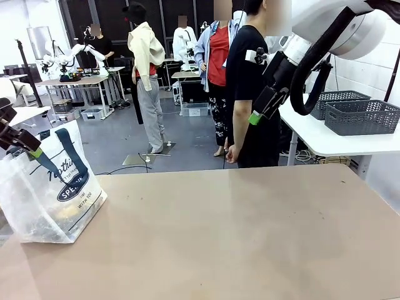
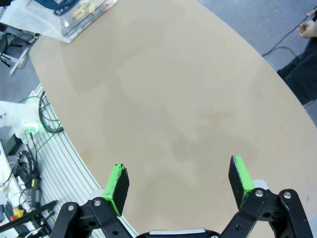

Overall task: Transfer purchased items from the store into the shopping bag.
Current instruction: Move the Reusable shopping bag to the right side of the table.

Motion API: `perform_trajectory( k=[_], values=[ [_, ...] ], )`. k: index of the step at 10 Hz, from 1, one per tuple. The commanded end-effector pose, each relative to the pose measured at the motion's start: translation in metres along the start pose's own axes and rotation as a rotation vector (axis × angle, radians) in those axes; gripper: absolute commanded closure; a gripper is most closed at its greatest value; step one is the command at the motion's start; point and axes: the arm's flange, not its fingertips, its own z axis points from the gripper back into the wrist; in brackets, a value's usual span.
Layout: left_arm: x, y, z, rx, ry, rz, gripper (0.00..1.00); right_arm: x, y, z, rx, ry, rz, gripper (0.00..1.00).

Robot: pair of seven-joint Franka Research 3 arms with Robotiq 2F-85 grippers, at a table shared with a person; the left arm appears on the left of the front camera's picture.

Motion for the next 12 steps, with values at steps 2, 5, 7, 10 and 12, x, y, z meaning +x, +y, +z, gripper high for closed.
perform_trajectory(
  k=[2,5,7,10,12],
  values=[
    [0.0,0.0,0.0,0.0,0.0,0.0,0.0,0.001,0.001,0.0,0.005,0.005,-0.015,0.0],
    [0.0,0.0,0.0,0.0,0.0,0.0,0.0,0.001,0.001,0.0,0.005,0.005,-0.015,0.0],
    [0.014,-0.008,0.015,-0.056,-0.08,-0.112,0.0,0.001,0.001,0.0,0.005,0.005,-0.015,0.0],
    [0.049,-0.018,0.053,-0.115,-0.146,-0.32,0.0,0.001,0.001,0.0,0.005,0.005,-0.015,0.0],
    [0.059,-0.036,0.057,-0.274,-0.158,-0.46,0.0,0.001,0.001,0.0,0.005,0.005,-0.015,0.0]
  ],
)
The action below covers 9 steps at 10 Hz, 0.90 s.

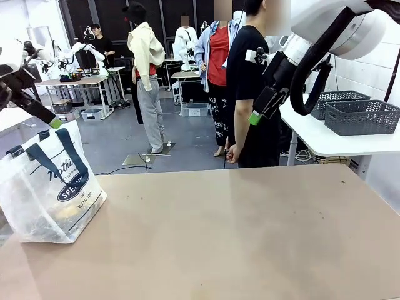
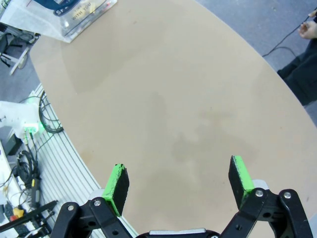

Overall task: Transfer purchased items from the store into the shopping bag.
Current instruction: Move the Reusable shopping bag to the right side of the table.

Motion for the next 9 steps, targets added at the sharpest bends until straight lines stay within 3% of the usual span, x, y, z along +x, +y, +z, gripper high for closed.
perform_trajectory(
  k=[1,5,9],
  values=[
    [0.001,0.0,-0.008,-0.199,-0.036,-0.139,0.0,0.001,0.001,0.0,0.005,0.005,-0.015,0.0],
    [0.008,-0.019,-0.038,-0.328,-0.214,-0.345,0.0,-0.039,0.008,0.031,-0.018,-0.123,0.135,0.0],
    [0.004,-0.023,-0.056,-0.433,-0.169,-0.311,0.0,-0.047,0.013,0.029,-0.062,-0.117,0.187,0.0]
  ],
)
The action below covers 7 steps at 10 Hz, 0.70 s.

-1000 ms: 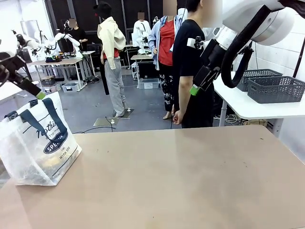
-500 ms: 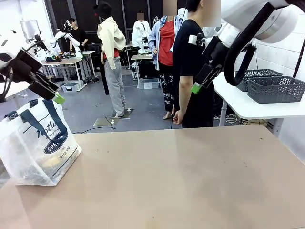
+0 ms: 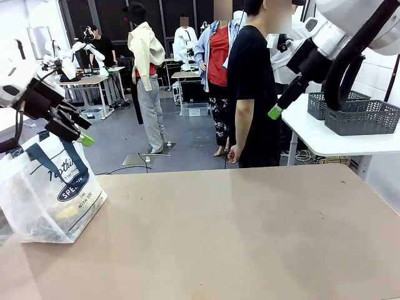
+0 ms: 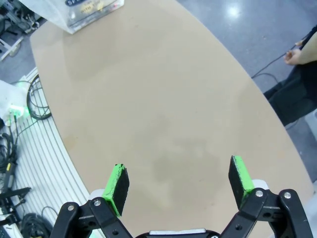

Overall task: Transfer purchased items from the store into the shopping bag.
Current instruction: Move the Reusable shopping bag to the right side of the table.

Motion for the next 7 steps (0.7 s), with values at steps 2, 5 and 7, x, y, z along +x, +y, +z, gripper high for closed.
perform_trajectory(
  k=[2,5,7],
  values=[
    [0.0,0.0,0.0,0.0,0.0,0.0,0.0,0.0,0.0,0.0,0.0,0.0,0.0,0.0],
    [0.0,0.0,0.0,0.0,0.0,0.0,0.0,0.0,0.0,0.0,0.0,0.0,0.0,0.0],
    [0.0,0.0,0.0,0.0,0.0,0.0,0.0,0.0,0.0,0.0,0.0,0.0,0.0,0.0]
  ],
)
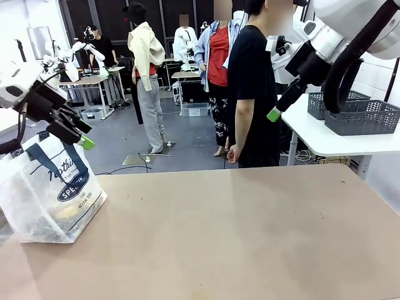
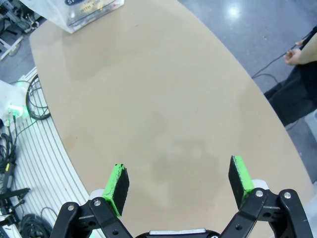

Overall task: Transfer purchased items from the store into the shopping bag.
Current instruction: Move the Reusable shopping bag to the right side of the table.

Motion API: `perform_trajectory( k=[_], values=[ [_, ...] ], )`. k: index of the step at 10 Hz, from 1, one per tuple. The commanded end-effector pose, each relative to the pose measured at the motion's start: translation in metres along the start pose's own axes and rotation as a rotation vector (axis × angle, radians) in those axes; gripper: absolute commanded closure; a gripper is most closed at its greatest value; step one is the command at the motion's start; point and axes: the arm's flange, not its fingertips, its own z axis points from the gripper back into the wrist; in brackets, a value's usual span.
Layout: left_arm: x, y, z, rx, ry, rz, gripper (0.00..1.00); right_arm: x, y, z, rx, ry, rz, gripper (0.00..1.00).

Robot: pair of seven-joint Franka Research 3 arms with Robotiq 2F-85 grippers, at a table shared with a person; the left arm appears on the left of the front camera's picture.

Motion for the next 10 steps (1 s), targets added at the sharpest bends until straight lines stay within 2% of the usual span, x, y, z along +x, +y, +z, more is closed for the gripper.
perform_trajectory(
  k=[1,10],
  values=[
    [-0.0027,0.0029,0.0007,-0.001,-0.027,-0.017,0.0,0.0,0.0001,0.0008,0.003,0.004,0.0,0.0],
    [-0.0027,0.0029,0.0007,-0.001,-0.027,-0.017,0.0,0.0,0.0001,0.0008,0.003,0.004,0.0,0.0]
  ],
)
